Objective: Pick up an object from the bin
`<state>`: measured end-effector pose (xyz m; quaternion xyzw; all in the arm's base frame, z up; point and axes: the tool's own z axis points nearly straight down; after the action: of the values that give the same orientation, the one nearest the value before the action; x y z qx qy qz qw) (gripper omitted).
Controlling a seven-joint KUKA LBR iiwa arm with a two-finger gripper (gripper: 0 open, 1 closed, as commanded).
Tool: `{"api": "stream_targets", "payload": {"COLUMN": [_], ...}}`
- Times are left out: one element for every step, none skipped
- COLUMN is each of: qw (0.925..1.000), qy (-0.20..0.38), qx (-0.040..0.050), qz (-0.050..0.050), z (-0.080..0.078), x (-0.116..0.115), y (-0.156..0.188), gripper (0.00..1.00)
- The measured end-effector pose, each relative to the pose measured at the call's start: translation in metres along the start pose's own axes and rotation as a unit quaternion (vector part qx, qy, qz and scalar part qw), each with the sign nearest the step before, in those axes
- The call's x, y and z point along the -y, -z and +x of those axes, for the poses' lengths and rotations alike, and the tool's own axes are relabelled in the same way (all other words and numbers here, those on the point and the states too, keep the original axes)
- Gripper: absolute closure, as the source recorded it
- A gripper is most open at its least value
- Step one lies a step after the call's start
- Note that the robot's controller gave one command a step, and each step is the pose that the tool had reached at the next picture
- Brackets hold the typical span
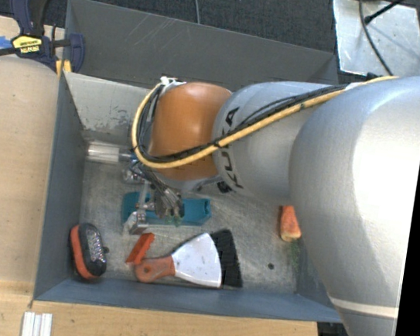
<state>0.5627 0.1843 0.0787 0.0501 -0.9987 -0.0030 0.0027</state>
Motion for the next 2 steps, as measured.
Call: {"api": "stream_targets", "payload": {"qw": [0.9711,0.9711], "qy": [0.237,0.237], "qx": [0.0263,0.0262], "qz": [-0.001,-0.001], "z": [0.0359,0.0359], "x": [0.0306,0.0306], "y": [0.0046,0.0046], "gripper": [1.00,1.00]}}
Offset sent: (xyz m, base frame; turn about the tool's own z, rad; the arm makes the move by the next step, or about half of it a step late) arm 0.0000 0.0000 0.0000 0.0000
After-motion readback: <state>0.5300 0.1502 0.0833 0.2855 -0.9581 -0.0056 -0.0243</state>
